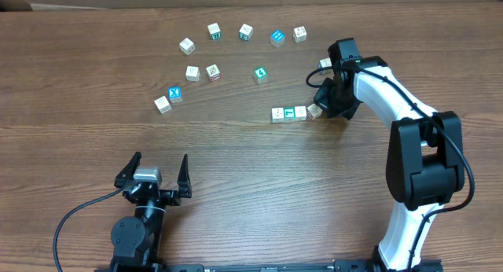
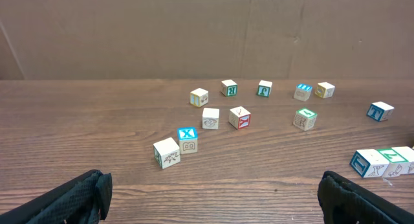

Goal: Form a horizontal line

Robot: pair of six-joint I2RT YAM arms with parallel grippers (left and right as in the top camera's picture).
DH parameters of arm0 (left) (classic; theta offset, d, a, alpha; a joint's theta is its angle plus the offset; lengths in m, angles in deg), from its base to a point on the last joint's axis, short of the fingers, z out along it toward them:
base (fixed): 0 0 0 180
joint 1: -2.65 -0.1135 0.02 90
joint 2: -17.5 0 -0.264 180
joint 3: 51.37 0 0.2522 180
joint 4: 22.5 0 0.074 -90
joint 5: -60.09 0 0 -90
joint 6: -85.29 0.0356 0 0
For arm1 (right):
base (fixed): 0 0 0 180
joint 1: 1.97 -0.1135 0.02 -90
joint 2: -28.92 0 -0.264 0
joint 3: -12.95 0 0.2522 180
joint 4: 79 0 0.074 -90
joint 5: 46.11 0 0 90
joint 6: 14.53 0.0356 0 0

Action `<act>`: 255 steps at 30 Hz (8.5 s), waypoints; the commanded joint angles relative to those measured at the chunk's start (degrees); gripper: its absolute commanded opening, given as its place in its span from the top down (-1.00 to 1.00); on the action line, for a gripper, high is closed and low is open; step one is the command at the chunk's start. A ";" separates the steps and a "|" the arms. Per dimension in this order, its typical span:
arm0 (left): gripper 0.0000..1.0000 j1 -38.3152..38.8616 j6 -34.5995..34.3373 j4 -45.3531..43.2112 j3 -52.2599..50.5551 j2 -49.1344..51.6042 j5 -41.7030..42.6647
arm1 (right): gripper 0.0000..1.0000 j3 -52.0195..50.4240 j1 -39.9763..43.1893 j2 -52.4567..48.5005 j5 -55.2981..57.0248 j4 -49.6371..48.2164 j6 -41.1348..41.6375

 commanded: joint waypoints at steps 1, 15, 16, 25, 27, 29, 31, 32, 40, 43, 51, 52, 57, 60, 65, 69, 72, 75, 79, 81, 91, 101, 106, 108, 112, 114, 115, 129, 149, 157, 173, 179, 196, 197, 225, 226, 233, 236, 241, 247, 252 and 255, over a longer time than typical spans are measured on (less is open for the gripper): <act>-0.99 0.37 1.09 -0.17 -0.22 -0.52 -0.35 | 0.92 -0.24 0.00 -0.37 -1.66 0.17 -0.24; -1.00 0.37 1.09 -0.17 -0.24 -0.52 -0.35 | 0.92 -0.24 0.00 -0.37 -1.68 1.51 0.02; -0.99 0.37 1.09 -0.17 -0.22 -0.52 -0.35 | 0.92 -0.24 0.00 -0.37 -1.68 1.66 0.26; -0.99 0.37 1.09 -0.17 -0.24 -0.52 -0.35 | 0.92 -0.24 0.00 -0.37 -3.15 1.53 0.22; -1.00 0.37 1.09 -0.17 -0.24 -0.52 -0.35 | 0.92 -0.24 0.00 -0.37 -3.17 1.29 0.22; -0.99 0.37 1.09 -0.17 -0.22 -0.52 -0.35 | 0.92 -0.24 0.00 -0.37 -3.17 1.18 0.24; -0.99 0.37 1.09 -0.17 -0.22 -0.52 -0.35 | 0.92 -0.24 0.00 -0.37 -3.19 1.01 0.24; -0.99 0.37 1.09 -0.17 -0.22 -0.52 -0.35 | 0.92 -0.24 0.00 -0.37 -3.19 0.96 0.26; -1.00 0.37 1.09 -0.17 -0.24 -0.52 -0.35 | 0.92 -0.24 0.00 -0.37 -3.21 1.01 0.26; -0.99 0.37 1.09 -0.17 -0.24 -0.52 -0.35 | 0.92 -0.24 0.00 -0.37 -3.37 1.03 0.26; -0.99 0.37 1.09 -0.17 -0.24 -0.52 -0.35 | 0.92 -0.24 0.00 -0.37 -4.22 1.01 0.66; -1.00 0.37 1.07 -0.17 -0.22 -0.52 -0.35 | 0.92 -0.24 0.00 -0.37 -4.22 1.01 0.66; -1.00 0.37 1.09 -0.17 -0.24 -0.52 -0.35 | 0.92 -0.24 0.00 -0.37 -3.54 0.96 0.61; -0.99 0.37 1.09 -0.17 -0.24 -0.52 -0.35 | 0.92 -0.24 0.00 -0.37 -2.93 0.52 0.61; -1.00 0.37 1.09 -0.17 -0.24 -0.52 -0.35 | 0.91 -0.24 0.00 -0.37 -1.57 -0.81 0.61; -0.99 0.37 1.09 -0.17 -0.24 -0.52 -0.35 | 0.90 -0.24 0.00 -0.37 -1.62 -1.16 0.59; -0.99 0.37 1.09 -0.17 -0.24 -0.52 -0.35 | 0.90 -0.24 0.00 -0.37 -1.70 -1.14 0.17; -0.99 0.37 1.09 -0.17 -0.24 -0.52 -0.35 | 0.90 -0.24 0.00 -0.37 -1.68 -1.16 0.17; -1.00 0.37 1.09 -0.17 -0.24 -0.52 -0.35 | 0.91 -0.24 0.00 -0.37 -1.60 -1.16 -0.07; -0.99 0.37 1.07 -0.17 -0.24 -0.52 -0.35 | 0.90 -0.24 0.00 -0.37 -1.01 -1.14 -0.07; -0.99 0.37 1.09 -0.17 -0.22 -0.52 -0.35 | 0.89 -0.24 0.11 -0.37 8.13 -0.11 -6.01; -0.99 0.37 1.09 -0.17 -0.24 -0.52 -0.35 | 0.18 -0.24 0.11 -0.37 12.46 -0.28 -6.34; -0.99 0.37 1.09 -0.17 -0.22 -0.52 -0.35 | 0.00 -0.24 0.11 -0.37 15.21 -0.59 -6.32; -0.99 0.37 1.09 -0.17 -0.24 -0.52 -0.35 | -0.34 -0.24 0.11 -0.37 15.34 -0.81 -6.29; -0.99 0.37 1.09 -0.17 -0.24 -0.52 -0.35 | -1.00 -0.24 0.11 -0.37 15.37 -0.50 -6.29; -0.99 0.37 1.09 -0.17 -0.24 -0.52 -0.35 | -1.00 -0.24 0.11 -0.37 15.37 -0.55 -6.29; -0.99 0.37 1.09 -0.17 -0.22 -0.52 -0.35 | -1.00 -0.24 0.11 -0.37 15.37 -0.55 -6.29; -0.99 0.37 1.09 -0.17 -0.24 -0.52 -0.35 | -1.00 -0.24 0.11 -0.37 15.37 -0.98 -6.29; -0.99 0.37 1.09 -0.17 -0.22 -0.52 -0.35 | -1.00 -0.24 0.11 -0.37 15.37 -0.96 -6.29; -0.99 0.37 1.09 -0.17 -0.22 -0.52 -0.35 | -1.00 -0.24 0.11 -0.37 15.37 -0.98 -6.29; -1.00 0.37 1.09 -0.17 -0.24 -0.52 -0.35 | -1.00 -0.24 0.11 -0.37 15.37 -0.98 -6.29; -0.99 0.37 1.09 -0.17 -0.22 -0.52 -0.35 | -1.00 -0.24 0.11 -0.37 15.37 -0.96 -6.29; -0.99 0.37 1.09 -0.17 -0.22 -0.52 -0.35 | -1.00 -0.24 0.11 -0.37 15.37 -0.98 -6.29; -0.99 0.37 1.09 -0.17 -0.22 -0.52 -0.35 | -1.00 -0.24 0.11 -0.37 15.37 -0.98 -6.29; -0.99 0.37 1.09 -0.17 -0.24 -0.52 -0.35 | -1.00 -0.24 0.11 -0.37 15.37 -0.98 -6.29; -1.00 0.37 1.09 -0.17 -0.24 -0.52 -0.35 | -1.00 -0.24 0.11 -0.37 15.37 -0.96 -6.29; -0.99 0.37 1.09 -0.17 -0.24 -0.52 -0.35 | -1.00 -0.24 0.11 -0.07 15.37 -0.96 -6.29; -0.99 0.37 1.09 -0.17 -0.24 -0.52 -0.35 | -1.00 -0.24 0.11 1.07 15.34 -0.96 -6.29; -0.99 0.37 1.09 -0.17 -0.24 -0.52 -0.35 | -1.00 -0.24 0.11 6.54 15.37 -0.96 -6.29; -1.00 0.37 1.09 -0.17 -0.22 -0.52 -0.35 | -1.00 -0.24 0.11 15.80 15.37 -0.96 -6.29; -0.99 0.37 1.09 -0.17 -0.24 -0.52 -0.35 | -1.00 -0.24 0.11 23.71 15.37 -0.94 -6.29; -0.99 0.37 1.09 -0.17 -0.24 -0.52 -0.35 | -1.00 -0.24 0.11 27.87 15.37 -0.94 -6.29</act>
